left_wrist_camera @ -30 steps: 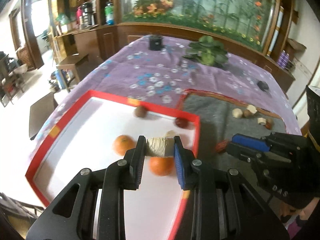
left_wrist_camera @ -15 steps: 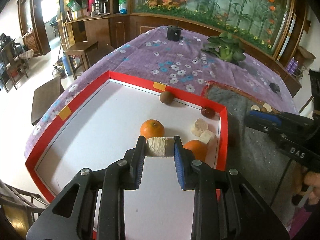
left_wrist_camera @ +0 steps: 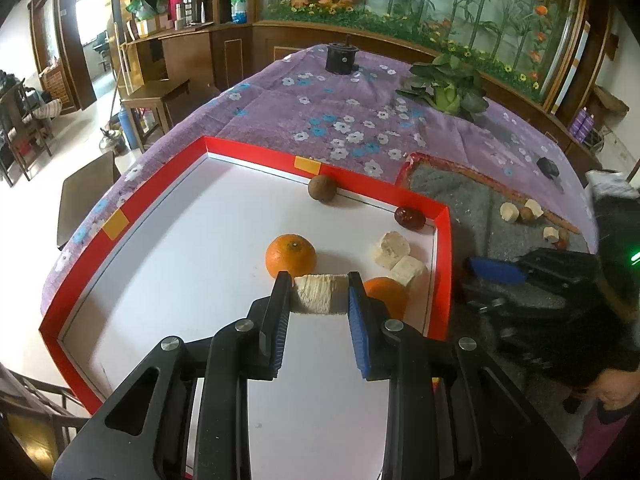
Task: Organize fruits
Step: 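Carry the beige cube and red date over the red tray with both tools, then open the left tool to drop the cube while the right tool drops the date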
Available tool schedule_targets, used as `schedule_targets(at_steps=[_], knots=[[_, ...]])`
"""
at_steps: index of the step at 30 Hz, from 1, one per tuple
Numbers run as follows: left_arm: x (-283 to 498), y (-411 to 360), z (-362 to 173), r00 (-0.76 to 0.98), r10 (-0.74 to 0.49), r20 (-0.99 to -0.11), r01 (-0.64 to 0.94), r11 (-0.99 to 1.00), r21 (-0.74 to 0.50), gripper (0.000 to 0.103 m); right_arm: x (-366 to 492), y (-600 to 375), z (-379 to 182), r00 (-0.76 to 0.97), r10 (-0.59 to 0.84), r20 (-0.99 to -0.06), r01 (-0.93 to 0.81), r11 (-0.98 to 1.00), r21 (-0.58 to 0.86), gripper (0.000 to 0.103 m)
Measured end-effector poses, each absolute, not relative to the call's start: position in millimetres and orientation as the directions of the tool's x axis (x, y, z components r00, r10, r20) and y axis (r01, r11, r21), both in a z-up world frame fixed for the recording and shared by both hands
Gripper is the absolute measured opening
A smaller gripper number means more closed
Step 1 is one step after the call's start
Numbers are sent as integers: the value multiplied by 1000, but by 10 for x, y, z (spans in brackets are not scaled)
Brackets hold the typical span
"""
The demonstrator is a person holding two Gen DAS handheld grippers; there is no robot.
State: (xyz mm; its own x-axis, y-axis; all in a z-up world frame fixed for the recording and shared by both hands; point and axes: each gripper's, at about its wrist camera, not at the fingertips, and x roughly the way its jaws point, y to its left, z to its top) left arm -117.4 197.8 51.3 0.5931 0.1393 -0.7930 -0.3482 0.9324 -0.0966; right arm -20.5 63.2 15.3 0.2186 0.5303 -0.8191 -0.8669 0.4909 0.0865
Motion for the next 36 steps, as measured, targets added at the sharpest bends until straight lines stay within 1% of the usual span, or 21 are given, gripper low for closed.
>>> schedule_targets(at_steps=[2, 4, 7, 11, 13, 16, 19, 21, 23, 24, 25, 30, 33, 36], knots=[[-1179, 1987, 513, 590, 143, -795, -349, 933, -91, 27, -262, 638, 155, 246, 512, -823, -876, 480, 37, 18], [-1195, 2002, 507, 583, 147, -799, -347, 934, -81, 27, -270, 594, 241, 239, 502, -831, -873, 486, 42, 18], [-1223, 2008, 508, 581, 152, -800, -341, 937, -70, 27, -253, 499, 442, 274, 532, -801, -858, 512, 47, 18], [-1237, 2011, 482, 574, 155, -804, -340, 938, -61, 27, -196, 588, 610, 255, 595, -763, -850, 514, 117, 18], [-1231, 2026, 458, 560, 160, -813, -349, 935, -57, 27, -208, 790, 591, 203, 619, -759, -865, 477, 158, 18], [-1219, 2043, 441, 551, 165, -818, -362, 931, -56, 27, -256, 1098, 498, 170, 622, -764, -879, 446, 168, 18], [-1214, 2070, 411, 530, 187, -827, -392, 919, -43, 27, -257, 1263, 435, 130, 648, -750, -881, 423, 212, 18], [-1209, 2101, 381, 515, 188, -836, -409, 911, -47, 27, -248, 1263, 405, 119, 649, -752, -870, 433, 236, 20], [-1206, 2122, 360, 507, 182, -842, -419, 906, -57, 33, -229, 1153, 437, 102, 674, -732, -859, 431, 277, 34], [-1208, 2120, 360, 508, 183, -842, -422, 905, -58, 45, -224, 1087, 458, 104, 685, -721, -853, 435, 290, 35], [-1210, 2111, 369, 513, 186, -838, -425, 903, -59, 54, -221, 1012, 488, 114, 691, -714, -845, 445, 296, 35], [-1183, 1976, 482, 545, 193, -816, -419, 906, -65, 55, -257, 642, 569, 154, 707, -690, -817, 484, 313, 36], [-1130, 1817, 543, 557, 208, -804, -401, 915, -41, 55, -265, 380, 599, 195, 708, -679, -796, 518, 312, 36], [-1050, 1630, 601, 577, 187, -795, -367, 929, -49, 55, -259, 121, 623, 245, 691, -681, -771, 564, 295, 40]])
